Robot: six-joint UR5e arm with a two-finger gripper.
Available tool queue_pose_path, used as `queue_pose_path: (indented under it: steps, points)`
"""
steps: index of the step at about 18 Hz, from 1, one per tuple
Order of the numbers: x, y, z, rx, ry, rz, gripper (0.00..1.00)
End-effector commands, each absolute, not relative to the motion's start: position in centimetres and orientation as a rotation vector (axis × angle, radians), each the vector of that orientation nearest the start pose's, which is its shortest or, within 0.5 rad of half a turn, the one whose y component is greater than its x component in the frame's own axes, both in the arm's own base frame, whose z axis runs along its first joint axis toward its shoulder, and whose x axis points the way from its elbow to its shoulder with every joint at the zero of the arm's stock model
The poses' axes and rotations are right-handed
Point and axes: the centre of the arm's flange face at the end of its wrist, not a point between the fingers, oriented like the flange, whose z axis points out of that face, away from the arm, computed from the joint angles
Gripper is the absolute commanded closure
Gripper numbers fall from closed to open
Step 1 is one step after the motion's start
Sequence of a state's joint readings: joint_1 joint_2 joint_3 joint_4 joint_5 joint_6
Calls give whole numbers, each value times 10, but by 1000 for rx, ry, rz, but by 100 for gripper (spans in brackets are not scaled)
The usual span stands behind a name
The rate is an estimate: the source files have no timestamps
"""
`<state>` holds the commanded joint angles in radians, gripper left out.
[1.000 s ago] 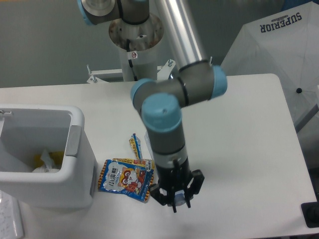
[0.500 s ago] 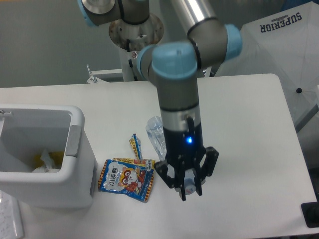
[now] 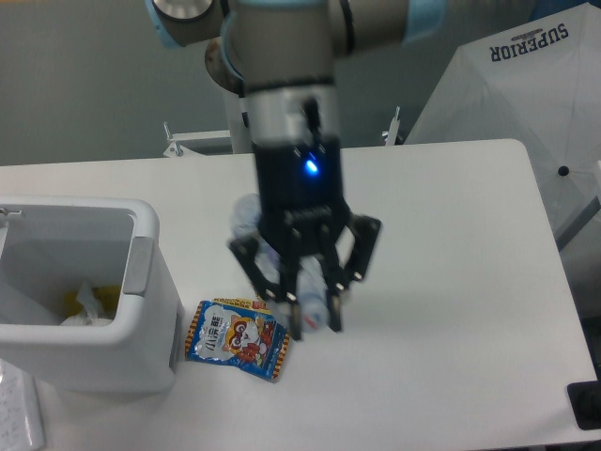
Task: Place the trash in the trash can
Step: 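Lift the bottle and carry it over the white trash bin, then lower the bottle into the bin and open the gripper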
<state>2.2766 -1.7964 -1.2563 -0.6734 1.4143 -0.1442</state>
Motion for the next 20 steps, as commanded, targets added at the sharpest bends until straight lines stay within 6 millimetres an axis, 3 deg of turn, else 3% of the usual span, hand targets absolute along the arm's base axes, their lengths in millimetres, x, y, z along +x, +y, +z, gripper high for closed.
queue_pose_path:
  steps: [4,8,10,12,15,18,20]
  points:
    - [-257,582,655,-1994,-729,138,68]
    - [-192,613,645,-2046,-618,64,69]
    - [-187,622,640,-2055,-606,54,69]
    - [-169,633,638,-2066,-573,35,69]
    - [-164,642,628,-2084,-564,24,69]
    - [-156,659,606,-2122,-551,4,68]
    - [-156,665,605,-2119,-550,1,68]
